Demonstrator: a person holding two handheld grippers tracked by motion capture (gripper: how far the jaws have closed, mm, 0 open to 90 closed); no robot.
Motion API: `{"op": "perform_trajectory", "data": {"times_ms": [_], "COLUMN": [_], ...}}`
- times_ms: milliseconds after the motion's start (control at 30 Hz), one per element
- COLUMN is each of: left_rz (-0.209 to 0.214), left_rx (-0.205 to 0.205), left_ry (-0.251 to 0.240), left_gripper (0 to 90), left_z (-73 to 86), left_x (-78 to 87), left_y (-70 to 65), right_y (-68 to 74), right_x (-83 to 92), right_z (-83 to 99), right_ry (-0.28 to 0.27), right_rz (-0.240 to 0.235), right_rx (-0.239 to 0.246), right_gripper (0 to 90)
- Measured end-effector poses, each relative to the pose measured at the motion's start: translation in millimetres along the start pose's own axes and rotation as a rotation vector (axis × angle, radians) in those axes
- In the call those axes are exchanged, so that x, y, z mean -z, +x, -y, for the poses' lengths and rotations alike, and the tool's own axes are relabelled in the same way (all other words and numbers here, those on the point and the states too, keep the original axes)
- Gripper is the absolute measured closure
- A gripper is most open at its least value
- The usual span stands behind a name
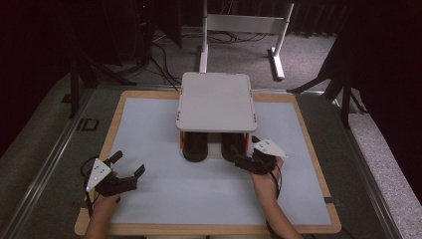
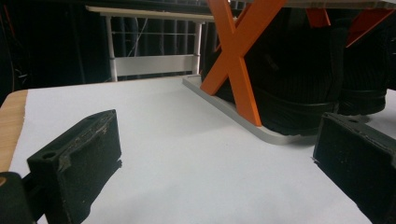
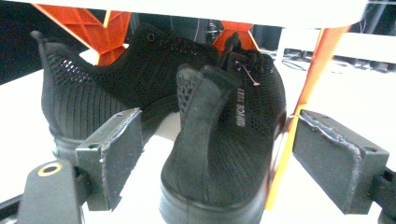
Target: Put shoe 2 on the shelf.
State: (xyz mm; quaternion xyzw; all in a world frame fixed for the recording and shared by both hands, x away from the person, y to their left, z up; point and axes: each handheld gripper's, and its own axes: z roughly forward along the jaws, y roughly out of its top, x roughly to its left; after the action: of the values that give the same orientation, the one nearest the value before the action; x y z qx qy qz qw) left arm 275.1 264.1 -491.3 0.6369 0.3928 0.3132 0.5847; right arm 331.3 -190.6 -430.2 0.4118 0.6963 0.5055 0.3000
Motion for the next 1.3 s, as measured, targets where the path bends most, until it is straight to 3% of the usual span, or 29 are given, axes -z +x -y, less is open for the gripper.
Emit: {"op": "perform_trajectory", "data": {"times_ms": [167, 400, 600, 633, 1267, 1300], "left_rz": [0.002, 0.001, -0.004, -0.003, -0.004, -0.005], "left_rx": [0.004, 0.001, 0.001, 0.0, 0.003, 0.003], "left_ry": [-0.001, -0.001, 0.0, 0.001, -0.003, -0.004], "left_gripper": [1.2, 1.2, 1.2, 1.2, 1.2, 1.2], "left_z": [0.0, 0.0, 0.0, 0.0, 0.2, 0.2], "left_x": [0.0, 0.0, -0.1, -0.2, 0.2, 0.3], "left_y": [0.4, 0.0, -0.3, -0.2, 0.1, 0.0], "right_y": [-6.6, -15.5, -29.4, -34.9, -82.2, -85.9], "right_x": [15.3, 33.1, 45.3, 48.6, 72.5, 74.6], "right_z": [3.2, 10.7, 22.2, 26.7, 50.7, 54.7], "right_ry": [-0.029, -0.039, -0.037, -0.036, -0.032, -0.023], "right_rz": [-0.023, -0.019, 0.014, 0.037, 0.125, 0.147], "right_rx": [-0.019, -0.01, -0.017, -0.016, -0.067, -0.058], "right_gripper": [15.9, 15.9, 15.9, 15.9, 15.5, 15.5]}}
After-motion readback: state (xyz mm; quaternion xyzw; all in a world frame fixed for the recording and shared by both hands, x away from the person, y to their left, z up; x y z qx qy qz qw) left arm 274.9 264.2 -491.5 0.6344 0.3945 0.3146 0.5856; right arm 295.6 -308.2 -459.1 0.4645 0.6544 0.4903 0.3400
